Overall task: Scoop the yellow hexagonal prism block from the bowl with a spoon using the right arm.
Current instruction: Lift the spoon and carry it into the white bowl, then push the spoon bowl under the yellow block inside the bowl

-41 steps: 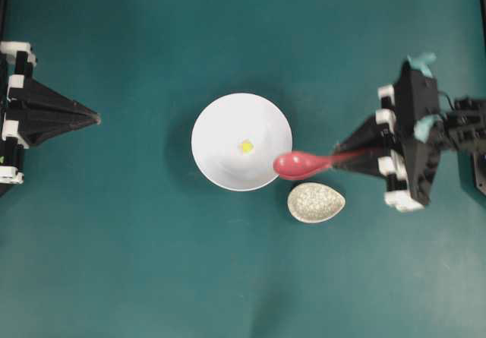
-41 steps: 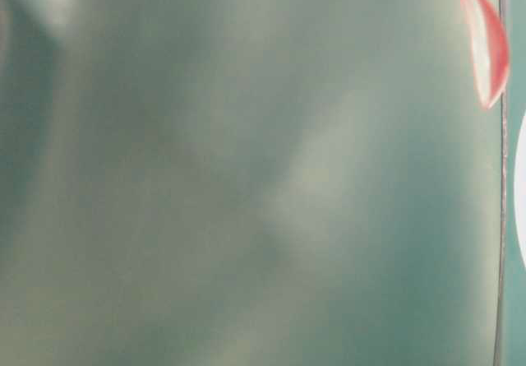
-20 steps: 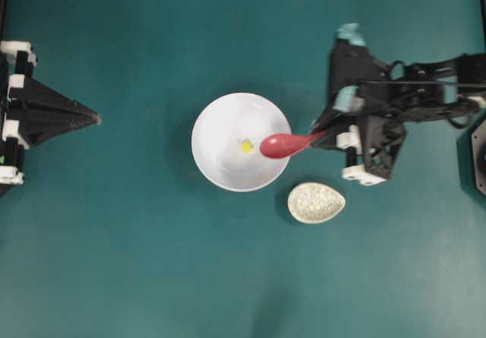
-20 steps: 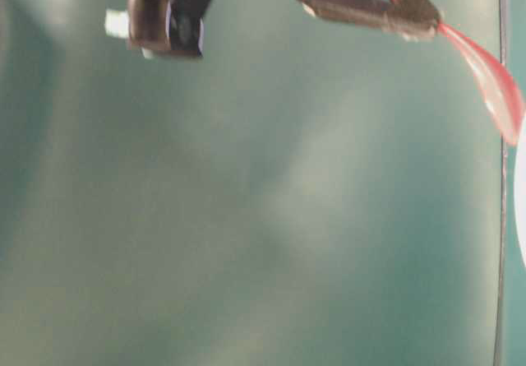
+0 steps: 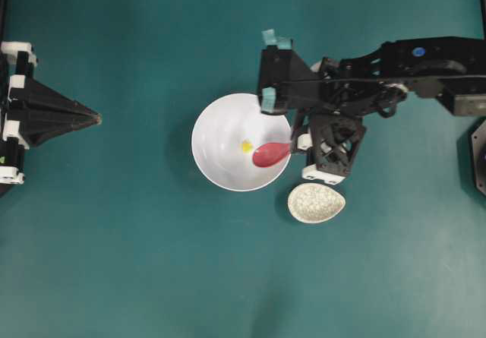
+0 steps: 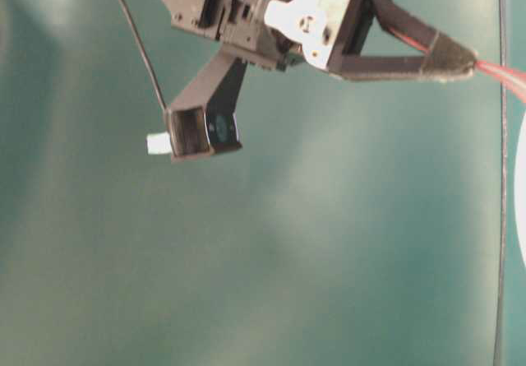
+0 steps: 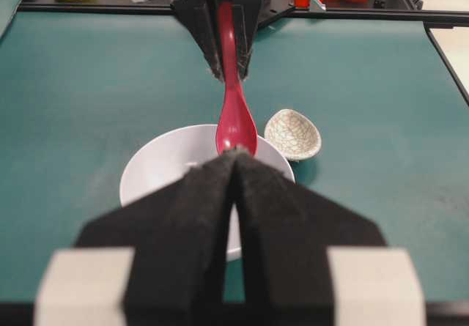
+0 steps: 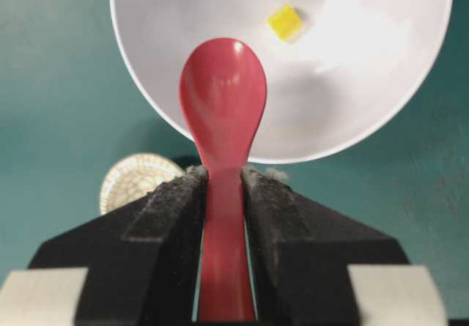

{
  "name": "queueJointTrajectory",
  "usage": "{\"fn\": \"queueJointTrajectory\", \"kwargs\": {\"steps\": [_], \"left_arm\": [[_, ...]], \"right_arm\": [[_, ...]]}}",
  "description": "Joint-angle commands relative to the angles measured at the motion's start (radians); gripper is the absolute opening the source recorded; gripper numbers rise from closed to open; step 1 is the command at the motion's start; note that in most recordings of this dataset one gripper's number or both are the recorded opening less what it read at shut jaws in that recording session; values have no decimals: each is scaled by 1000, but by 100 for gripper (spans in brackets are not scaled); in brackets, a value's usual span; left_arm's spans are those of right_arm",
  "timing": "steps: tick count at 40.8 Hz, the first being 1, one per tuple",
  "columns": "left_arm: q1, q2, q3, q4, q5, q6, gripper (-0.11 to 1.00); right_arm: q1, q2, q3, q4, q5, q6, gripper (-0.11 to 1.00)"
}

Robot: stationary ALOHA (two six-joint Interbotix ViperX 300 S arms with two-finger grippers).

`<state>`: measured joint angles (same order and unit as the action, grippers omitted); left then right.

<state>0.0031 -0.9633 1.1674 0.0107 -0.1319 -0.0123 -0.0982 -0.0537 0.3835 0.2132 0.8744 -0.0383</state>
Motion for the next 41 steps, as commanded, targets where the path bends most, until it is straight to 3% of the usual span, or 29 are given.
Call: {"fn": "queueJointTrajectory", "kwargs": {"steps": [1, 12, 41], "left_arm": [[0, 9, -23, 3, -6, -2, -1], [0, 9, -21, 3, -6, -3, -1], [0, 9, -21, 3, -6, -3, -1]], "right_arm": [[-5, 2, -48, -3, 12, 18, 22], [-8, 37, -69, -41, 41, 69, 22], [-21, 138, -71, -64, 8, 61, 22]]}}
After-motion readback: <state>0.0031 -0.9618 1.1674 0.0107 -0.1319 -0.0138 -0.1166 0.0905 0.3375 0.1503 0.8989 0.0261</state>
